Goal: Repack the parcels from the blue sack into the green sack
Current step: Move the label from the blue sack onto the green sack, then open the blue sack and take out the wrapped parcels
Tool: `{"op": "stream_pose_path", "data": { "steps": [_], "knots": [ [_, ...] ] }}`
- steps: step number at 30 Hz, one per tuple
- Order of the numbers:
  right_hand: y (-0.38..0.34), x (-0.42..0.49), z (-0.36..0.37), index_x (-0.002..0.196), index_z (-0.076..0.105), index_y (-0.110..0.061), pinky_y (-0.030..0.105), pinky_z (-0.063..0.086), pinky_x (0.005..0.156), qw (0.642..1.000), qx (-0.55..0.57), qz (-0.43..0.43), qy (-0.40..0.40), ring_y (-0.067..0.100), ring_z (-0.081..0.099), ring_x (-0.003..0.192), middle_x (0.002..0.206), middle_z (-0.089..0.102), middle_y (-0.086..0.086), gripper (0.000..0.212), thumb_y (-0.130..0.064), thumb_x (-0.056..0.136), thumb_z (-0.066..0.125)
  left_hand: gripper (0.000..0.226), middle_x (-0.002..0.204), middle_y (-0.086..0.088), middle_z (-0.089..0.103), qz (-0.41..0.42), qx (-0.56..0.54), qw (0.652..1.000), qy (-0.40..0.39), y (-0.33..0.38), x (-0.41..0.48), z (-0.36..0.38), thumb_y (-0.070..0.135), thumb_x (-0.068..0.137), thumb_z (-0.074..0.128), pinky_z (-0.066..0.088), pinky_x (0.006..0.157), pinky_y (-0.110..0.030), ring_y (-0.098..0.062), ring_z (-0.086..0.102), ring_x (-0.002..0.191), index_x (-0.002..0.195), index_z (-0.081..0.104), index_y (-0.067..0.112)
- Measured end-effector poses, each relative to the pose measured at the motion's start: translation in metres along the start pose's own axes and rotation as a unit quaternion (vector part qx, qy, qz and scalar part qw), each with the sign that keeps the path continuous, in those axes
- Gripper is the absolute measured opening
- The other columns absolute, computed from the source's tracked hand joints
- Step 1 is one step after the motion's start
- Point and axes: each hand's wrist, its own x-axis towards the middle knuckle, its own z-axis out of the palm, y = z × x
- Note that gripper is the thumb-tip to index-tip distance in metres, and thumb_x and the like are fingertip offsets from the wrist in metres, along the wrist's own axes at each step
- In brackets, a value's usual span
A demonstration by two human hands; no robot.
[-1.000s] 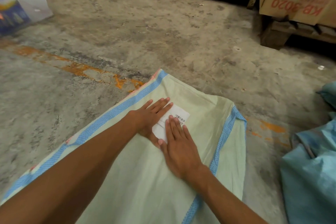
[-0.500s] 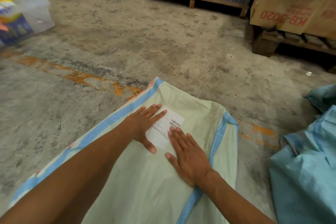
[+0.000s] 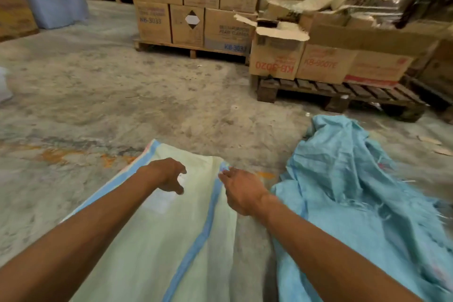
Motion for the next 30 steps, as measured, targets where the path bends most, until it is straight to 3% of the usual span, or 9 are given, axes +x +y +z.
{"op": "stream_pose_path", "data": {
  "steps": [4,9,12,15,19,22,24,27,30],
  "knots": [
    [0.076,-0.067,-0.070,0.134,0.052,-0.009,0.039,0.044,0.098,0.992,-0.027,0.087,0.090,0.030,0.051,0.124,0.134,0.056,0.011,0.046,-0.015,0.089,0.048,0.069,0.151,-0.005,0.043,0.069,-0.019,0.996,0.053,0.092,-0.007,-0.088,0.050,0.087,0.066,0.041,0.107,-0.036,-0.025,0.044,0.136,0.147,0.043,0.024],
    [0.172,-0.141,-0.111,0.126,0.055,-0.011,0.041,0.048,0.096,0.967,0.005,0.228,0.116,0.032,0.053,0.122,0.131,0.057,0.011,0.040,-0.017,0.088,0.047,0.060,0.145,-0.010,0.050,0.127,-0.087,0.983,0.098,0.208,-0.008,-0.158,0.047,0.091,0.061,0.043,0.103,-0.033,-0.026,0.049,0.130,0.142,0.050,0.016],
    [0.224,-0.174,-0.109,0.122,0.058,-0.011,0.040,0.048,0.094,0.925,0.095,0.340,0.142,0.034,0.057,0.119,0.129,0.061,0.015,0.037,-0.020,0.090,0.045,0.056,0.135,-0.016,0.058,0.120,-0.143,0.976,0.110,0.269,0.014,-0.166,0.049,0.095,0.048,0.044,0.087,-0.032,-0.030,0.056,0.117,0.127,0.061,0.005],
    [0.271,-0.187,-0.088,0.127,0.056,-0.004,0.038,0.046,0.096,0.875,0.200,0.416,0.149,0.038,0.056,0.121,0.131,0.060,0.022,0.041,-0.023,0.093,0.044,0.068,0.143,-0.020,0.051,0.086,-0.235,0.963,0.101,0.316,0.042,-0.158,0.056,0.098,0.035,0.042,0.097,-0.034,-0.034,0.051,0.126,0.135,0.053,0.002],
    [0.316,-0.171,-0.049,0.135,0.051,0.004,0.037,0.044,0.104,0.773,0.393,0.481,0.129,0.037,0.052,0.125,0.141,0.051,0.025,0.044,-0.024,0.104,0.038,0.086,0.151,-0.017,0.043,0.055,-0.361,0.930,0.040,0.357,0.076,-0.138,0.070,0.091,0.041,0.037,0.106,-0.033,-0.033,0.044,0.136,0.145,0.043,0.003],
    [0.344,-0.147,-0.020,0.122,0.058,-0.007,0.037,0.055,0.079,0.592,0.624,0.482,0.168,0.028,0.060,0.085,0.112,0.064,0.018,0.052,-0.050,0.102,0.038,0.098,0.132,-0.001,0.062,0.084,-0.449,0.889,0.019,0.380,0.142,-0.108,0.085,0.055,0.069,0.047,0.102,-0.034,-0.024,0.062,0.115,0.130,0.059,0.024],
    [0.358,-0.131,0.001,0.118,0.061,-0.011,0.040,0.057,0.078,0.510,0.706,0.470,0.143,0.029,0.063,0.081,0.107,0.067,0.017,0.062,-0.066,0.091,0.047,0.087,0.118,0.001,0.069,0.075,-0.452,0.889,0.013,0.388,0.167,-0.088,0.071,0.046,0.078,0.054,0.093,-0.035,-0.020,0.067,0.100,0.118,0.065,0.024],
    [0.370,-0.114,0.028,0.121,0.064,-0.009,0.042,0.059,0.083,0.512,0.721,0.456,0.103,0.030,0.068,0.095,0.113,0.070,0.015,0.061,-0.050,0.077,0.072,0.039,0.107,-0.003,0.070,0.076,-0.507,0.858,0.042,0.399,0.116,-0.095,0.027,0.068,0.076,0.056,0.081,-0.031,-0.023,0.067,0.094,0.104,0.064,0.021],
    [0.352,-0.125,0.013,0.121,0.065,-0.005,0.038,0.058,0.077,0.491,0.742,0.448,0.082,0.029,0.070,0.092,0.106,0.073,0.014,0.052,-0.029,0.077,0.074,0.043,0.104,-0.009,0.068,0.069,-0.591,0.803,0.009,0.395,0.097,-0.104,0.001,0.074,0.069,0.055,0.065,-0.030,-0.025,0.066,0.086,0.112,0.058,0.020]
  ]
}}
